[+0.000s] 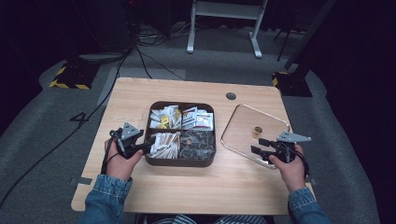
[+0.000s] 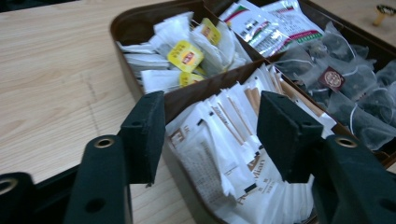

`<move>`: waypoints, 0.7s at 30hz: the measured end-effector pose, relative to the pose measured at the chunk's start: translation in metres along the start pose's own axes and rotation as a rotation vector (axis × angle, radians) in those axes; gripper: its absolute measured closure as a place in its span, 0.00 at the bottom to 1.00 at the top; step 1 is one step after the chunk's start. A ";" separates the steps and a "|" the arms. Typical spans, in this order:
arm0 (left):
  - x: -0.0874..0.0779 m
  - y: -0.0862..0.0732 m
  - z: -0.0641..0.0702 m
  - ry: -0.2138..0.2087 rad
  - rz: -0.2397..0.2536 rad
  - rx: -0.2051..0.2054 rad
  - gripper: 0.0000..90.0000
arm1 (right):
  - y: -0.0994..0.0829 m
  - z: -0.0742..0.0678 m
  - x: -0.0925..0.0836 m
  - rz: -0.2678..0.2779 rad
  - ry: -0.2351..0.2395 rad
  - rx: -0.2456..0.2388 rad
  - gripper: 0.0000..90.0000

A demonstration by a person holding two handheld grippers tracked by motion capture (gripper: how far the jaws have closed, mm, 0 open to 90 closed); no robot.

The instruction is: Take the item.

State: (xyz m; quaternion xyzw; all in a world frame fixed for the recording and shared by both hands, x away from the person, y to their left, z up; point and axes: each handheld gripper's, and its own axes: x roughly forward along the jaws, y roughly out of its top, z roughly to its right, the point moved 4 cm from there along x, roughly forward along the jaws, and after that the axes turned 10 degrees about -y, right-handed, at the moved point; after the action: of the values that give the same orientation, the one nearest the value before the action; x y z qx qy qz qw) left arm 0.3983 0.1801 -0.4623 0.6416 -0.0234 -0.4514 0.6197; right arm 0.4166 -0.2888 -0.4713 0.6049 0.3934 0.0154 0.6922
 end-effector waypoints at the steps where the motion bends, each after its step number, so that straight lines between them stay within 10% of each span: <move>1: 0.002 -0.001 0.000 -0.003 -0.019 -0.005 0.50 | 0.000 0.000 -0.002 0.013 -0.004 0.001 0.50; 21: 0.029 -0.014 0.001 0.061 -0.252 0.040 0.86 | 0.004 -0.002 -0.016 0.112 -0.034 0.002 0.52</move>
State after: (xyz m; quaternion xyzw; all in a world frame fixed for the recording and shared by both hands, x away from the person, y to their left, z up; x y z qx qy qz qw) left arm 0.4073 0.1654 -0.4901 0.6652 0.0671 -0.5054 0.5454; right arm 0.4067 -0.2942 -0.4595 0.6269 0.3471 0.0431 0.6962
